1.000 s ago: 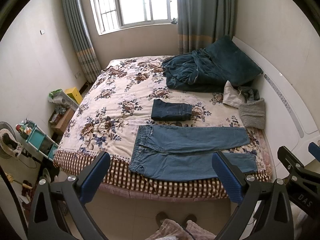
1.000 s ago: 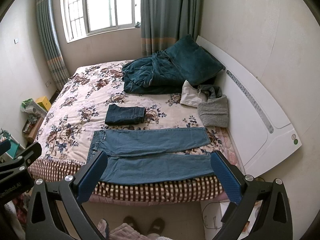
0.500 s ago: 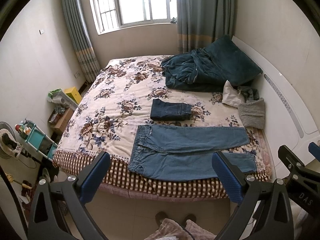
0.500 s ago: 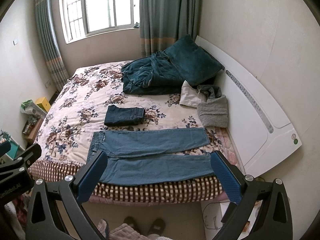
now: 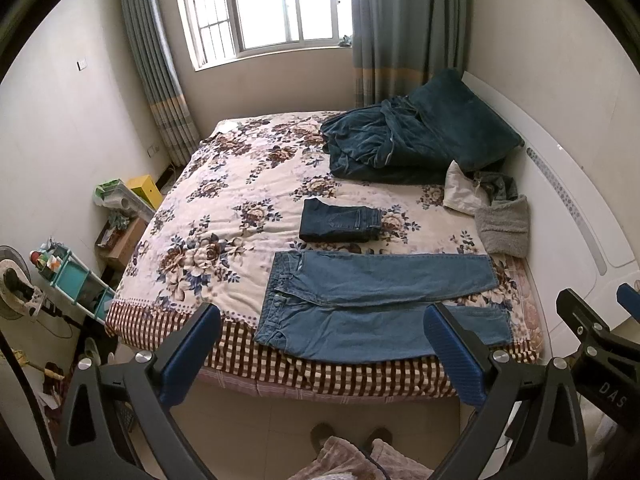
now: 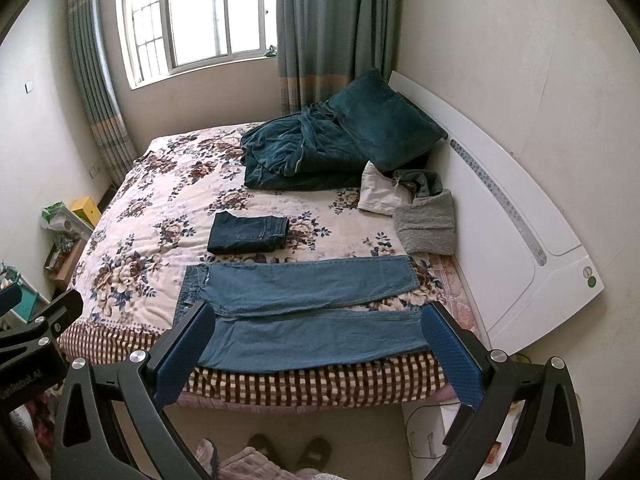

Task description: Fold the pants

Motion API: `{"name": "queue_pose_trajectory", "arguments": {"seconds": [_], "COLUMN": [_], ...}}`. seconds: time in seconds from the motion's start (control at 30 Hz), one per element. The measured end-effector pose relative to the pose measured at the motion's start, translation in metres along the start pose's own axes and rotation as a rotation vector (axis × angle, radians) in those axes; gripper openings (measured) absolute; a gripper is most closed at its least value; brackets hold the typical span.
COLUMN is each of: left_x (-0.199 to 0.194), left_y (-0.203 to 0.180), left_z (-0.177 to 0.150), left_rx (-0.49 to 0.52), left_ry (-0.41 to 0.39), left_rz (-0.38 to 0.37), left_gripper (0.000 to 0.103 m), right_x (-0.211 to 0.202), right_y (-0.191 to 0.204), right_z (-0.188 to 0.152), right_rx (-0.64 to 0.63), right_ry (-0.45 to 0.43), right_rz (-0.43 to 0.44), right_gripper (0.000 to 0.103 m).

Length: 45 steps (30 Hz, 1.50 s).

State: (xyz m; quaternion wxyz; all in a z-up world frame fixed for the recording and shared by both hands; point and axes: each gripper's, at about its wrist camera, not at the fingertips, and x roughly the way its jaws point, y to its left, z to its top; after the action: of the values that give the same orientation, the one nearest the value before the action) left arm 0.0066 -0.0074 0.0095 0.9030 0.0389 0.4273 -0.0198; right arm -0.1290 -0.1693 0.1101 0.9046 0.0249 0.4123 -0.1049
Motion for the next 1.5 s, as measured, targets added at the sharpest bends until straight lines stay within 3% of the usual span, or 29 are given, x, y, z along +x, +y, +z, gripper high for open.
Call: {"name": "queue_pose_trajectory", "arguments": {"seconds": [1.1, 1.23, 1.37, 1.5], "left_x": [0.004, 0.021, 0.058, 0.105], "left_y": [0.001, 0.000, -0.005, -0.009], "left_z": [0.001, 0.007, 0.020, 0.034], "left_rx": [-0.020, -0.052, -0.078, -0.081], "left_ry": [-0.006, -0.009, -0.002, 0.036], "left_rz": [0.014, 0.055, 0.106, 0.150], "left_gripper": [0.103, 0.103, 0.103, 0.103], "right_x": [0.010, 0.034, 0.077, 0.133], "right_y": [-0.002, -0.004, -0.006, -0.005], "right_z": [0.003, 0.011, 0.022, 0.040], "right_rx": [0.005, 0.021, 0.029, 0.030], "right_ry": [0.005, 0.030, 0.062, 0.092], "right_rz": [0.007, 0.026, 0.061, 0.034], "right_gripper": [0.103, 0.103, 0.103, 0.103]}}
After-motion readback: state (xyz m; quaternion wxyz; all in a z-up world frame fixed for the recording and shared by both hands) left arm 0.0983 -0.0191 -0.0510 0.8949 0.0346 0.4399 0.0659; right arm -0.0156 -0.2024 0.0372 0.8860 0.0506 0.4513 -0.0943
